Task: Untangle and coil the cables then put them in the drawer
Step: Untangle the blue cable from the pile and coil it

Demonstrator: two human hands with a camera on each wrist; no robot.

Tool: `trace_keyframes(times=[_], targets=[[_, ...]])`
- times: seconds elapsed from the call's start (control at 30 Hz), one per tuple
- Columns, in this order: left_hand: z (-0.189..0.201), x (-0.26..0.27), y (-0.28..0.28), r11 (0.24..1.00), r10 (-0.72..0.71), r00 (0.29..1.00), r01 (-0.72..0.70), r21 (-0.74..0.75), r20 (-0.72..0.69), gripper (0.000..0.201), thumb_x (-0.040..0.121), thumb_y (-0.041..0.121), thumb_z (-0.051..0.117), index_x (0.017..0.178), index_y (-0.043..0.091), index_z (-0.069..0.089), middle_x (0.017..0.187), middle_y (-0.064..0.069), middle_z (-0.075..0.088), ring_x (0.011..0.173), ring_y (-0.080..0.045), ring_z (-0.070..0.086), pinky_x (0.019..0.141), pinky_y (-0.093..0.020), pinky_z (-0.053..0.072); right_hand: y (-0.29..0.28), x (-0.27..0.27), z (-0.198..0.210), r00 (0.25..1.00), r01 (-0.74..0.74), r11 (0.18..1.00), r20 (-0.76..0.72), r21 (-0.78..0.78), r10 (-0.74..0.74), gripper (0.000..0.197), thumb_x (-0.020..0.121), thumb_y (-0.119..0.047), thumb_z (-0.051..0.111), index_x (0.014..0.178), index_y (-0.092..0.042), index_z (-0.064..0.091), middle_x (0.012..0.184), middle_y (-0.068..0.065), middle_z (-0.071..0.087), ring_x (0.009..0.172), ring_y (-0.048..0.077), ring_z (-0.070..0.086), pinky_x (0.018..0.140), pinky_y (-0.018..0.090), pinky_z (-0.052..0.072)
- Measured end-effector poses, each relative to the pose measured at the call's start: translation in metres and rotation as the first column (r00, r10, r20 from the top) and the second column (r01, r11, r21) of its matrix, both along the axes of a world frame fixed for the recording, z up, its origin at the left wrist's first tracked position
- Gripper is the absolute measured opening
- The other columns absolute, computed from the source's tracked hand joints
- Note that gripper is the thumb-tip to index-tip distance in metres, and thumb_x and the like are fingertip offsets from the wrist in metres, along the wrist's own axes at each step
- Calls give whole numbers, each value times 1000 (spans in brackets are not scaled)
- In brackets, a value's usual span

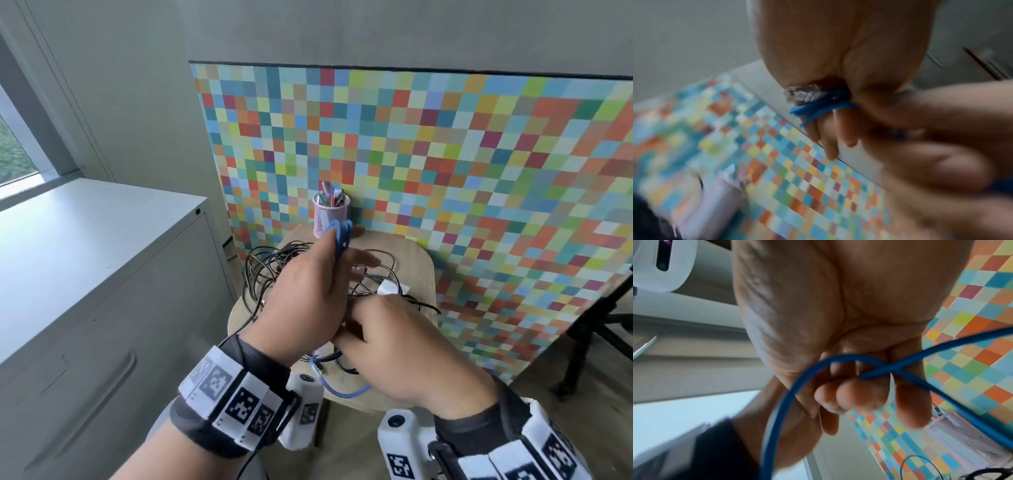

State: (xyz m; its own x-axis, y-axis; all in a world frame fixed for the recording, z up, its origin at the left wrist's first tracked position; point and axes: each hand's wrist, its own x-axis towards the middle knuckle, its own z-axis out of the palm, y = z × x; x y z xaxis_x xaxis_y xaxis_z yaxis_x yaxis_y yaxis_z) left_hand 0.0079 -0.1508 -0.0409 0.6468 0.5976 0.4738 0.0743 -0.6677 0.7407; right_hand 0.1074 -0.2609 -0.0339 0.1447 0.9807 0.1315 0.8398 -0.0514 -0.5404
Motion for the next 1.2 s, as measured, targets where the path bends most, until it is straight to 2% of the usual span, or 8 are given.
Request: trace_keyframes(times=[0.1, 0.23, 0.33, 0.47, 0.6, 0.83, 1.0, 1.2], targets=[[3, -6, 10, 978, 52, 961, 6, 211, -272, 28, 106, 33, 37, 117, 19, 59, 104, 7, 75, 95, -22, 69, 83, -39, 49, -2, 15, 1, 999, 52, 996, -9, 72, -51, 26, 91, -39, 67, 68, -31, 57, 54, -12, 51, 53, 14, 42, 49, 25, 30], [8, -13, 14, 989, -85, 907, 128, 76, -413, 40, 108, 40, 46, 70, 33, 55, 60, 8, 53, 62, -14, 52, 60, -28, 35, -3, 41, 4, 994, 104, 985, -46, 139, -99, 7, 83, -41, 78, 82, -36, 74, 57, -18, 58, 55, 5, 52, 54, 26, 41], [7, -19, 19, 974, -222, 866, 175, -144, -448, 56, 106, 54, 43, 63, 21, 60, 50, 9, 45, 48, -12, 41, 53, -27, 32, -1, 61, 3, 994, 111, 984, -13, 140, -110, 12, 83, -28, 79, 82, -40, 76, 62, -17, 60, 57, 5, 54, 50, 18, 39], [3, -35, 35, 757, -426, 904, 345, -556, -20, 42, 96, 41, 59, 58, 26, 50, 55, 6, 34, 47, -14, 25, 46, -26, 21, 6, 97, -14, 982, 165, 963, -125, 211, -141, 16, 86, -19, 83, 82, -34, 79, 74, -9, 65, 74, 10, 61, 70, 31, 50], [6, -45, 46, 514, -315, 841, 541, -665, 441, 39, 94, 37, 68, 68, 24, 41, 60, 7, 26, 48, -9, 17, 44, -24, 16, 13, 111, -37, 947, 221, 947, -282, 232, -151, 11, 90, -21, 79, 79, -24, 79, 87, 1, 68, 83, 7, 62, 79, 23, 46], [23, -44, 60, 585, 272, 737, 384, -714, 619, 42, 109, 29, 39, 67, 23, 41, 54, 8, 18, 43, -10, 10, 45, -26, 13, 12, 130, -84, 900, 334, 942, -307, 31, -309, 17, 93, -20, 76, 85, -34, 81, 95, -6, 71, 89, 8, 65, 78, 23, 47], [28, -44, 67, 654, 322, 768, 243, -716, 554, 42, 107, 20, 39, 65, 23, 37, 53, 6, 17, 42, -10, 11, 44, -26, 13, -9, 146, -85, 826, 515, 854, -224, -71, -517, 25, 99, -11, 66, 89, -29, 80, 74, -9, 72, 70, 9, 69, 64, 26, 47], [17, -23, 53, 835, 263, 923, -72, -545, 280, 35, 104, 24, 51, 70, 18, 52, 53, 1, 31, 46, -15, 21, 49, -27, 20, -9, 125, -41, 795, 602, 722, -338, 341, -504, 28, 102, -11, 56, 104, -33, 73, 93, -12, 72, 91, 14, 70, 77, 29, 52]])
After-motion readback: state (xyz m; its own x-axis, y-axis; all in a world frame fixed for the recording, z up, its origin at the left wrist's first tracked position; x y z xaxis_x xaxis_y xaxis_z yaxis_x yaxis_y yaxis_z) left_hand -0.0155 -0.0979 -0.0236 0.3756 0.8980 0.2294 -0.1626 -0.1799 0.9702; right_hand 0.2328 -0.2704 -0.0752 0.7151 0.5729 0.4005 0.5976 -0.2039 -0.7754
